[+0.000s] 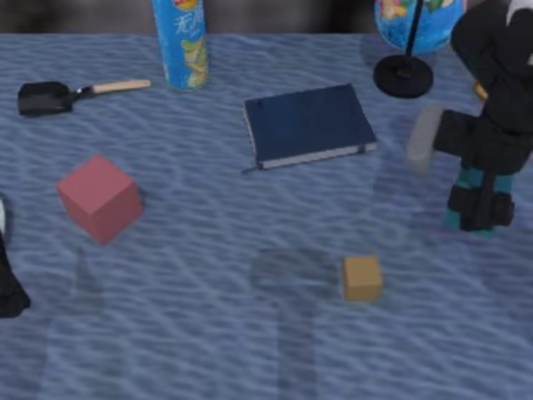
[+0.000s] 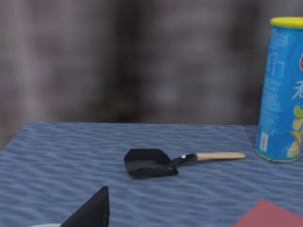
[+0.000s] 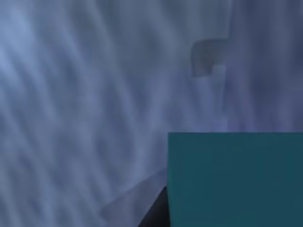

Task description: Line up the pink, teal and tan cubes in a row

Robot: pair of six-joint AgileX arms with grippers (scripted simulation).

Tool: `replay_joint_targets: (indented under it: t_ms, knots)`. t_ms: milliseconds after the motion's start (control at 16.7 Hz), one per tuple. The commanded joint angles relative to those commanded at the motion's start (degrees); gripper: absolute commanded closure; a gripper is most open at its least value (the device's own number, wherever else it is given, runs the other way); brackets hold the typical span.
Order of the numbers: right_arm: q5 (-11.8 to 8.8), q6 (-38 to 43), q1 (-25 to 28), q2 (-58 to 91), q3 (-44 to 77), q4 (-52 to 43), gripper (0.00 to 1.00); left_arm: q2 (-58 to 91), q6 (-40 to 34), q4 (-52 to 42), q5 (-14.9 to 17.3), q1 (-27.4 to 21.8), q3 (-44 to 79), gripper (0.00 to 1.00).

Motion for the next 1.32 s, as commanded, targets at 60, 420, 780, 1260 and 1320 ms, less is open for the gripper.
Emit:
replay_joint_targets:
  t_ms: [60, 420, 780, 1260, 1320]
  knots:
    - [0.01, 0.57, 2.99, 1.13, 1.97, -0.95, 1.00, 0.00, 0.00, 0.00, 0.00, 0.00, 0.00, 0.00]
    - [0.02, 4.47, 23.31, 7.73, 14.40, -6.74, 1.00, 0.00, 0.00, 0.00, 0.00, 0.00, 0.00, 0.00]
    - [0.08, 5.75, 27.94, 9.19, 17.88, -8.15, 1.00, 0.00, 0.00, 0.00, 0.00, 0.00, 0.00, 0.00]
    - [0.08, 6.02, 27.79, 11.31, 10.11, 2.09, 1.00, 0.00, 0.00, 0.00, 0.00, 0.00, 0.00, 0.00]
    - [0.09, 5.98, 27.88, 11.80, 8.77, 3.90, 1.00, 0.00, 0.00, 0.00, 0.00, 0.00, 0.00, 0.00]
